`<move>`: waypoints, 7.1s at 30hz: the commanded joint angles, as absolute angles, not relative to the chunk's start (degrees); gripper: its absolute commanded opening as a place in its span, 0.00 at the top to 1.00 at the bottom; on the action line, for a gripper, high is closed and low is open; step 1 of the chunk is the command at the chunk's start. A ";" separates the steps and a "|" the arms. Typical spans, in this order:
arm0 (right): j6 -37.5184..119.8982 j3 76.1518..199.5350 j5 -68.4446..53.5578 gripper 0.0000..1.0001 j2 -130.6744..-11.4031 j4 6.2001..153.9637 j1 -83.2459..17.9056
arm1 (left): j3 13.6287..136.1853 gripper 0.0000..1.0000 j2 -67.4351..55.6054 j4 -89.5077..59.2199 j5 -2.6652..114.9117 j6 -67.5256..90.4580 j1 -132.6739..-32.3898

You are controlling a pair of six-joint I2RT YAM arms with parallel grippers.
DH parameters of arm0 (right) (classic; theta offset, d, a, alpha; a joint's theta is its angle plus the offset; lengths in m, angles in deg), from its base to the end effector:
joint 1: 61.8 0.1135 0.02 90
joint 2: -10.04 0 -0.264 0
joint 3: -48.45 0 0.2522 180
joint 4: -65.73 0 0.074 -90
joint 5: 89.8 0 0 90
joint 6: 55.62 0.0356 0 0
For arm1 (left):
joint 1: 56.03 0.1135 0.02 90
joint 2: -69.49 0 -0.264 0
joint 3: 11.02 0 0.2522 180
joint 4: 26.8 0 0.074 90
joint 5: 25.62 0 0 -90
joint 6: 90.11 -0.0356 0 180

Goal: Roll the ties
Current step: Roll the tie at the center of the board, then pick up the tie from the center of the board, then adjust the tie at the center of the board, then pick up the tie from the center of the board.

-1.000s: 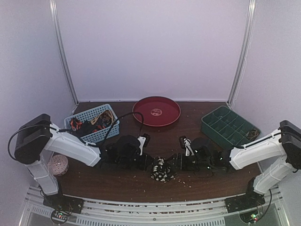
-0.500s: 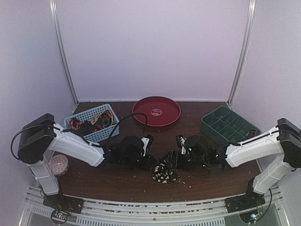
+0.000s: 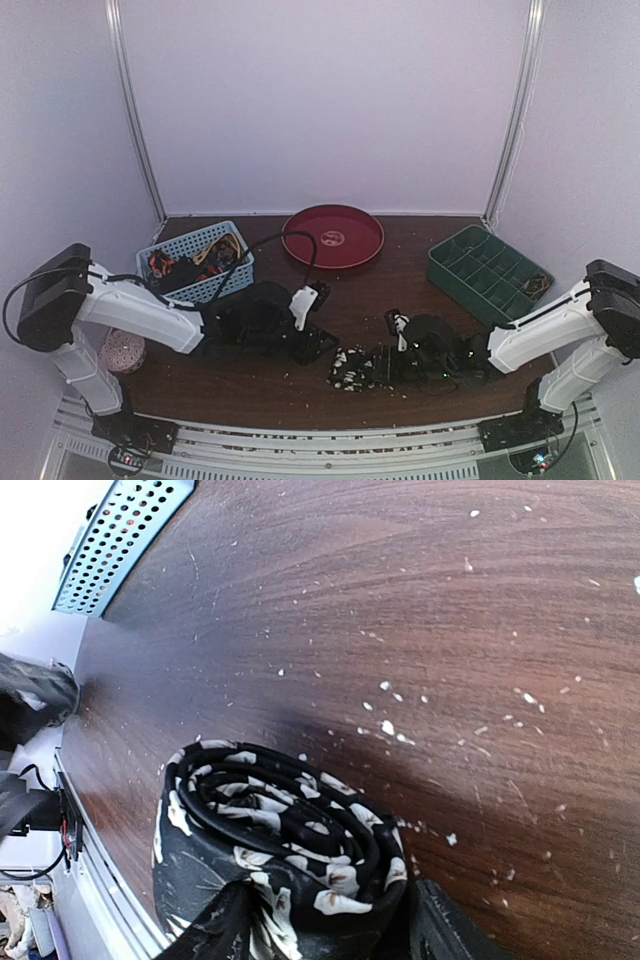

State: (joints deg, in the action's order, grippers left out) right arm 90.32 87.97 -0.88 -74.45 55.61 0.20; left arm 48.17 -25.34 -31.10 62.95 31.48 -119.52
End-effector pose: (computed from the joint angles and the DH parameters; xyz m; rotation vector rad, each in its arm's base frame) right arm 0.1229 0.2325 0.1354 -0.1408 2.4327 1.1023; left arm 0.1513 -0.3054 0.1726 0.6442 2.1958 -0.9678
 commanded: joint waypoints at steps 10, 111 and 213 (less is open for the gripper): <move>89.33 85.94 0.92 0.43 -73.72 52.97 0.43 | 47.33 0.24 -17.78 -31.61 41.83 -29.03 -115.66; 91.60 89.19 0.99 0.70 -75.90 63.46 3.40 | 71.46 0.47 -41.88 3.10 33.37 -44.12 -113.45; 66.73 104.43 -16.93 0.56 -79.61 70.80 -6.17 | 32.10 0.11 -13.53 -44.00 64.02 55.18 -118.26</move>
